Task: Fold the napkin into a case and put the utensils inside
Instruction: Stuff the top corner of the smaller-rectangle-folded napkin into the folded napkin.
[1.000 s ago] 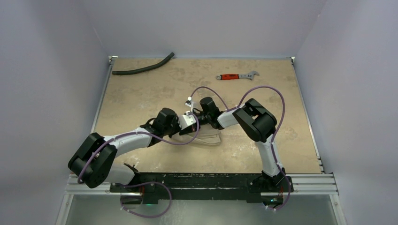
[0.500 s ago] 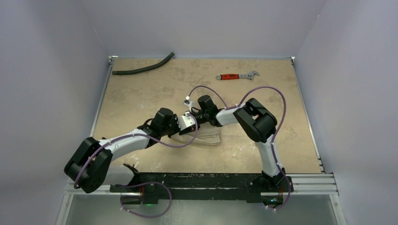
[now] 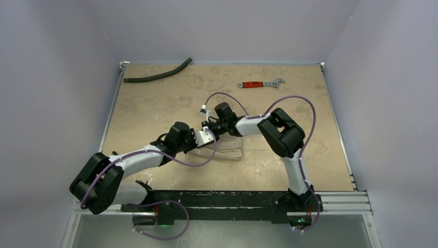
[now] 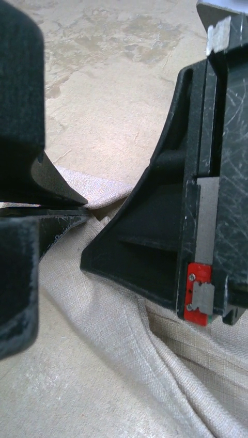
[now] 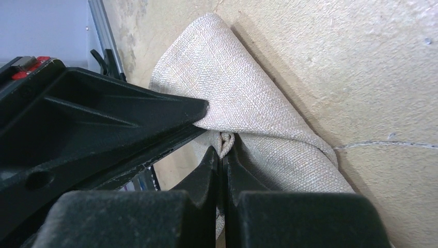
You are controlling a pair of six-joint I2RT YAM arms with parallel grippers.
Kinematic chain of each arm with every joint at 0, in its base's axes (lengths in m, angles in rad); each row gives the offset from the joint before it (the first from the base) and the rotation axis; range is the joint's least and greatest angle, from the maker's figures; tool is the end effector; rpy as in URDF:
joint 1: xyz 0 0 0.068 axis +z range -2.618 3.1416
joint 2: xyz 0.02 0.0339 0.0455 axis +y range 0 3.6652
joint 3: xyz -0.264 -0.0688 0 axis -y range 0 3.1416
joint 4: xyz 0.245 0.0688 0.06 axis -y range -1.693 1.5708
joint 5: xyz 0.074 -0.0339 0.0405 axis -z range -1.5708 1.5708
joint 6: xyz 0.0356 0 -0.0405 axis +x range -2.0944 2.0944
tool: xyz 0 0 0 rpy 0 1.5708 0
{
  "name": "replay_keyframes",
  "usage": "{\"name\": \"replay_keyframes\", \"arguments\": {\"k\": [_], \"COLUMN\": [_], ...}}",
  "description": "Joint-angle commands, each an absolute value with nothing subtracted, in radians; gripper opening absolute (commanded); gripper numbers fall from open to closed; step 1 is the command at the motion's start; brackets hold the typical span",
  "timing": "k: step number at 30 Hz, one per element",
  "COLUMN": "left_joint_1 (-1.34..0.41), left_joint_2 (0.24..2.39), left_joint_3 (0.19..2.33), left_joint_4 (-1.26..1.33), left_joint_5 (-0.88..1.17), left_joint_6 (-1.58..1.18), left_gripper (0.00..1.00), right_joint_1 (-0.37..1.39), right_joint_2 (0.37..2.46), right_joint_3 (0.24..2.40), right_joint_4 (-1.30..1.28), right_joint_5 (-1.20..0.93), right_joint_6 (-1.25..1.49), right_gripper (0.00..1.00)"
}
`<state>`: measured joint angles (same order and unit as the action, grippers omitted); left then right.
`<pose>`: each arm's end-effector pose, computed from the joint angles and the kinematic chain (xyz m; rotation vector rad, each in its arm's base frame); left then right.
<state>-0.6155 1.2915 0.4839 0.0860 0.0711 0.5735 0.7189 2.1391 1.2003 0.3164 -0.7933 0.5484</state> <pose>0.1962 -0.1419 0.1594 1.3143 1.8782 -0.1033 0.3111 0.3060 0.1161 -0.7113 2.3241 1.5242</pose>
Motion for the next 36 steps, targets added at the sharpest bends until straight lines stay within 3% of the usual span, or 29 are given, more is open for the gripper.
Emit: {"name": "replay_keyframes", "arguments": {"k": [1,17,23,36], "left_joint_1": [-0.612,-0.611,-0.611,-0.611], "left_joint_2": [1.266,1.259,1.252,1.244], "left_joint_3": [0.471,0.463,0.457,0.458], "left_joint_4": [0.135,0.138,0.145,0.147], "left_joint_5": [0.1,0.081,0.09,0.093], "left_joint_6": [0.592,0.622,0.622,0.624], "left_gripper": [0.0,0.0,0.0,0.0], "right_joint_1": [0.72,0.716,0.716,0.7], "right_joint_2": [2.132,2.039,2.086,2.22], "right_joint_3": [1.25,1.192,1.31,1.289], "right_joint_4": [0.26,0.323,0.24,0.185], "right_joint_5": [-0.757,-0.771,-0.758,-0.74], "right_joint_6": [0.504,0.531,0.483,0.435], "right_gripper": [0.0,0.0,0.0,0.0]}}
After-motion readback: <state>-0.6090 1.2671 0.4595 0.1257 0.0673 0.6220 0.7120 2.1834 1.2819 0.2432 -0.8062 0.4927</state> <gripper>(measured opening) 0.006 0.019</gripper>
